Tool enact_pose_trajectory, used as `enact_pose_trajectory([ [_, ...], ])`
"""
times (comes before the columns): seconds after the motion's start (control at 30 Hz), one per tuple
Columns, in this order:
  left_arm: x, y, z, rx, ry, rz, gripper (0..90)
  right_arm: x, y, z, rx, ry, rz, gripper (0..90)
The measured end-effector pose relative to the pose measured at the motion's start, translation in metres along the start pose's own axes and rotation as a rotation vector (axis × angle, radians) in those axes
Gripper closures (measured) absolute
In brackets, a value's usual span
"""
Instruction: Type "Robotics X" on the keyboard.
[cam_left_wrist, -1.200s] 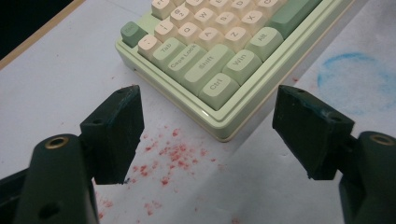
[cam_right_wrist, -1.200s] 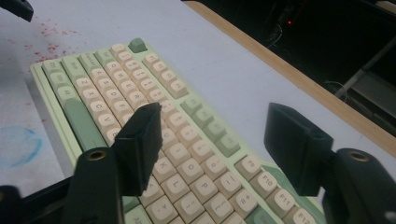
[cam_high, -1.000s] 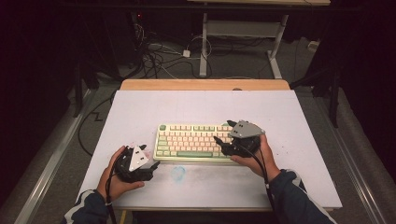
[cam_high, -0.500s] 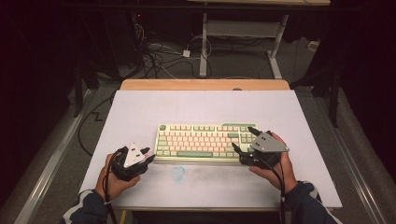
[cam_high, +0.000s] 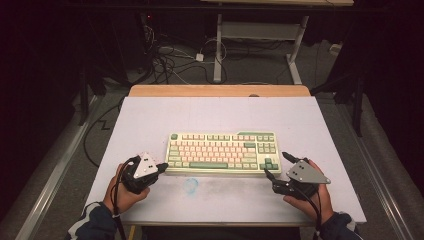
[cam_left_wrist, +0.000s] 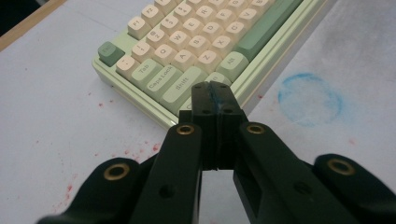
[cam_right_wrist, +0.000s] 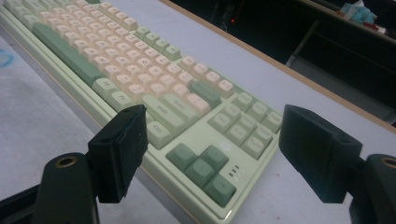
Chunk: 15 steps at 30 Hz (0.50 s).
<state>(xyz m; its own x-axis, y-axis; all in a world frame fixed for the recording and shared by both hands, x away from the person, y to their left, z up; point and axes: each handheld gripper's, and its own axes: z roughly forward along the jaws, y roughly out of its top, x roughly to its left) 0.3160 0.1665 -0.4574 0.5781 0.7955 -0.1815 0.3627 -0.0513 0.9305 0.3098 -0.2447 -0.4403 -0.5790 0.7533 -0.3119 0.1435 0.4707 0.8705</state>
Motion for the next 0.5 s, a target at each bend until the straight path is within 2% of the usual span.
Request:
enact_pose_trajectory([
  [0.13,-0.002,0.001,0.004,0.036,-0.005,-0.002,87.1,-0.003,-0.005,-0.006,0.010,-0.009,0.005,24.9],
  [0.27,-0.007,0.005,0.009,0.055,-0.031,0.008,87.3,-0.004,-0.009,-0.008,0.023,-0.006,0.008,24.9],
  [0.37,-0.010,0.012,0.013,0.058,-0.046,-0.008,87.3,-0.003,-0.010,-0.009,0.030,-0.005,0.002,24.9],
  [0.5,-0.012,0.016,0.020,0.053,-0.048,0.001,87.3,-0.004,-0.010,-0.007,0.033,0.003,0.003,24.9],
])
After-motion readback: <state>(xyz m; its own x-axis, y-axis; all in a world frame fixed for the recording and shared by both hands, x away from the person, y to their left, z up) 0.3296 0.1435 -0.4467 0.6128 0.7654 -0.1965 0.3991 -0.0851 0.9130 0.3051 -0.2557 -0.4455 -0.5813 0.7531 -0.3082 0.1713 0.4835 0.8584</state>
